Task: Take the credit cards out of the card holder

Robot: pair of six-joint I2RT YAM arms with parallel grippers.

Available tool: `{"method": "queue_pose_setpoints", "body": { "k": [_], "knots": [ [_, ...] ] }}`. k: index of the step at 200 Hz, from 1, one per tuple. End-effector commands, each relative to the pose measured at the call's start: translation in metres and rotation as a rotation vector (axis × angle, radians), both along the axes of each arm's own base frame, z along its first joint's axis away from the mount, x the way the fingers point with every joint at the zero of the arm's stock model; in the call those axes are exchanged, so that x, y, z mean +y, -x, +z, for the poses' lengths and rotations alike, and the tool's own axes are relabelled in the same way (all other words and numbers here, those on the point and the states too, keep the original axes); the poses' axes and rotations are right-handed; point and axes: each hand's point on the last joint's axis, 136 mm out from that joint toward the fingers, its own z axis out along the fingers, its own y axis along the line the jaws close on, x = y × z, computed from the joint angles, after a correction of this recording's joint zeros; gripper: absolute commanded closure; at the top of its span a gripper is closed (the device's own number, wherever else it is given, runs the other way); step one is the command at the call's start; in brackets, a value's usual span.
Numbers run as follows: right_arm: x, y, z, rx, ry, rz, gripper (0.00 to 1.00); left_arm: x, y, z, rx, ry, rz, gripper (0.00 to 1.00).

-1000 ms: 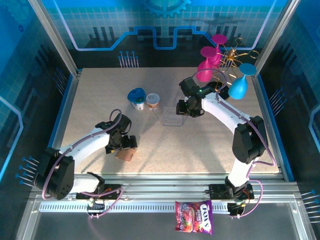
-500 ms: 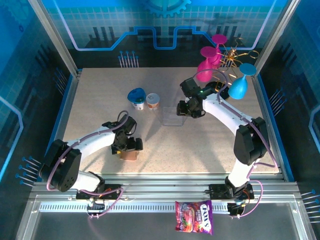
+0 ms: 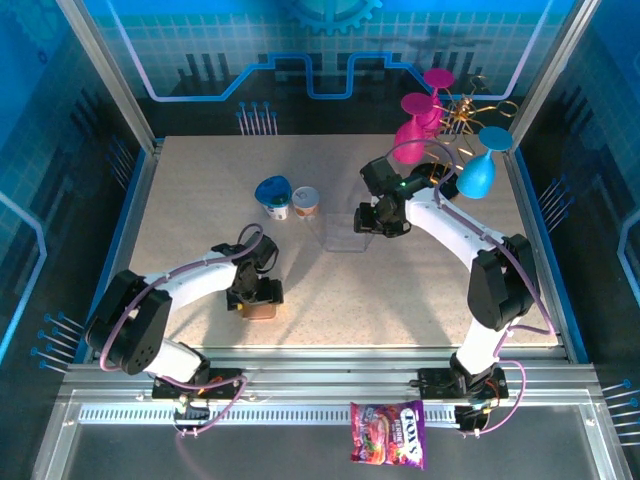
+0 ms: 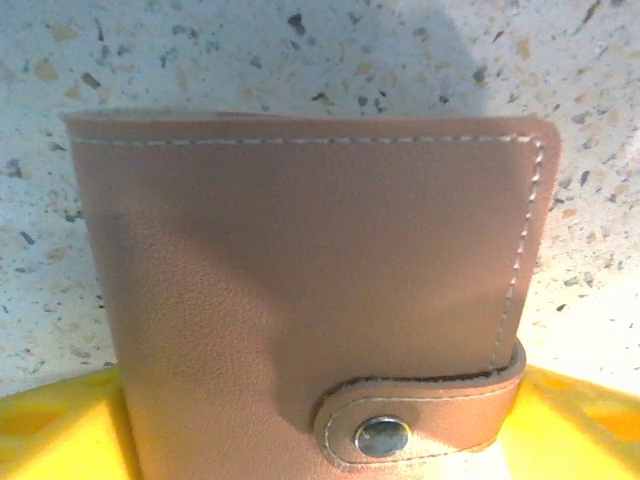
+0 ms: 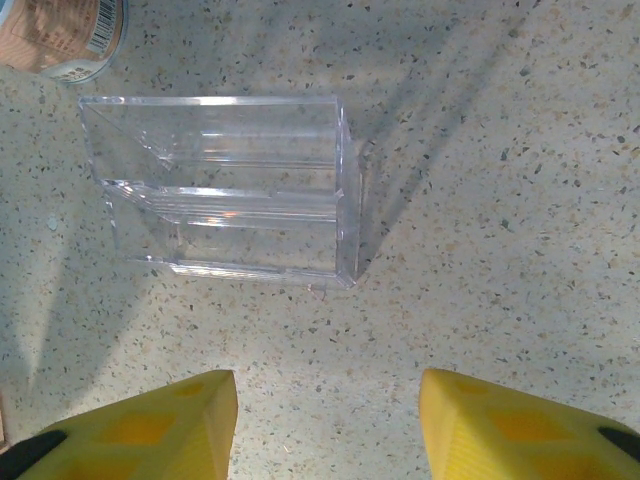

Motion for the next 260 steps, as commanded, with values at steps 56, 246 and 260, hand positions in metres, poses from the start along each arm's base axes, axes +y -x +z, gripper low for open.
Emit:
{"method": "queue_pose_setpoints", "body": {
  "k": [56,246,260],
  "knots": [
    [-0.003,0.006,0.009,-0.011,-0.011,0.003,0.47,-0.064,-0.018,0.032,-0.087,0.075,-0.063,0.2],
    [-0.003,0.021,0.009,0.008,-0.02,0.024,0.48,-0.161,-0.009,0.027,-0.031,0.303,-0.106,0.1],
    [0.0,0.025,0.008,0.012,-0.02,0.031,0.47,-0.159,-0.008,0.027,-0.037,0.305,-0.099,0.1]
  ]
}}
